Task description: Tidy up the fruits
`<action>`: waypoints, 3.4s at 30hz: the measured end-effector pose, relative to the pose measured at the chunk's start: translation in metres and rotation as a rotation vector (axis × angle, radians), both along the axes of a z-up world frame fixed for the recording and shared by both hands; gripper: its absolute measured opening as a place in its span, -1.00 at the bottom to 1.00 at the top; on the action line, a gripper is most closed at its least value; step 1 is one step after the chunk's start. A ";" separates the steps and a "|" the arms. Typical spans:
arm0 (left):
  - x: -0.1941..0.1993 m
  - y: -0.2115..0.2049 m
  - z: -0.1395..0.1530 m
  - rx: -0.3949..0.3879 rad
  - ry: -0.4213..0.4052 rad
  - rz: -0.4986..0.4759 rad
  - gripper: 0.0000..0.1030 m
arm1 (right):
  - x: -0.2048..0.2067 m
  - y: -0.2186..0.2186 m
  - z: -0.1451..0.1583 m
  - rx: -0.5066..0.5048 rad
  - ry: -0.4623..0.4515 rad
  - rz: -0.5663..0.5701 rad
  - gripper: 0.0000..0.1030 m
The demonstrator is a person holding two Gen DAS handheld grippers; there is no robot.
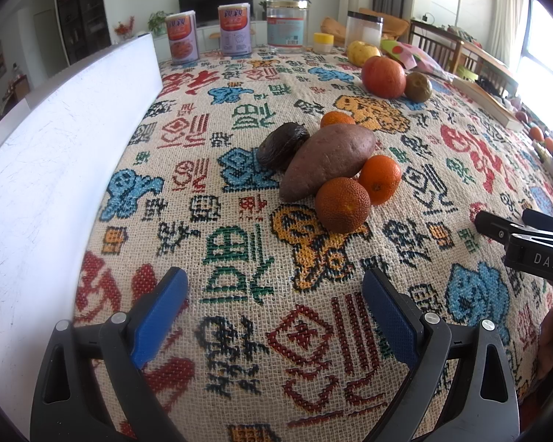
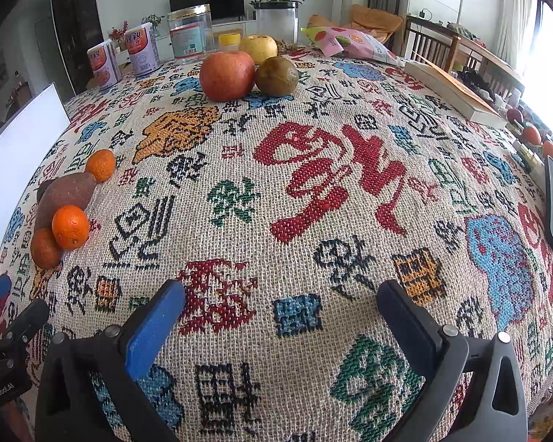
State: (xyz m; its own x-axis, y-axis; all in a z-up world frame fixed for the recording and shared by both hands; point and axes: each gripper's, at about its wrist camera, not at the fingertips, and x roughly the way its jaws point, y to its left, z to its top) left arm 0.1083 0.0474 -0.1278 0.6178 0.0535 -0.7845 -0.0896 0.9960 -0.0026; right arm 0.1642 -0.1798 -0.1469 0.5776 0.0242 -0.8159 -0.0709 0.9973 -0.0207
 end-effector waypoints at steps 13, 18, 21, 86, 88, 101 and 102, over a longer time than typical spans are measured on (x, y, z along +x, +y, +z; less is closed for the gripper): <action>-0.004 0.014 0.005 -0.138 -0.034 -0.036 0.93 | 0.000 0.000 0.000 0.001 -0.001 0.000 1.00; -0.001 0.015 0.007 -0.152 -0.008 -0.038 0.91 | 0.000 0.000 0.000 0.001 -0.001 0.001 1.00; 0.008 0.018 0.011 -0.183 0.013 -0.040 0.89 | 0.000 0.000 0.000 0.002 -0.001 0.001 1.00; -0.016 0.036 0.016 -0.095 0.089 0.045 0.34 | -0.001 0.000 0.000 0.004 -0.003 0.003 1.00; -0.017 0.037 0.016 -0.098 0.090 0.043 0.37 | -0.001 0.000 0.000 0.004 -0.003 0.004 1.00; -0.033 0.034 0.030 -0.055 0.025 -0.006 0.39 | -0.036 0.036 0.033 0.228 -0.140 0.340 0.97; -0.032 0.034 0.030 -0.052 0.026 -0.008 0.39 | -0.039 0.045 0.034 0.232 -0.143 0.389 0.90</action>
State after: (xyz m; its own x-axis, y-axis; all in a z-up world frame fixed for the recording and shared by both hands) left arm 0.0765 0.0818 -0.0978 0.5975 0.0075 -0.8019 -0.0822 0.9953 -0.0519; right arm 0.1252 -0.1350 -0.1128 0.5956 0.4333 -0.6764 -0.4525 0.8767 0.1632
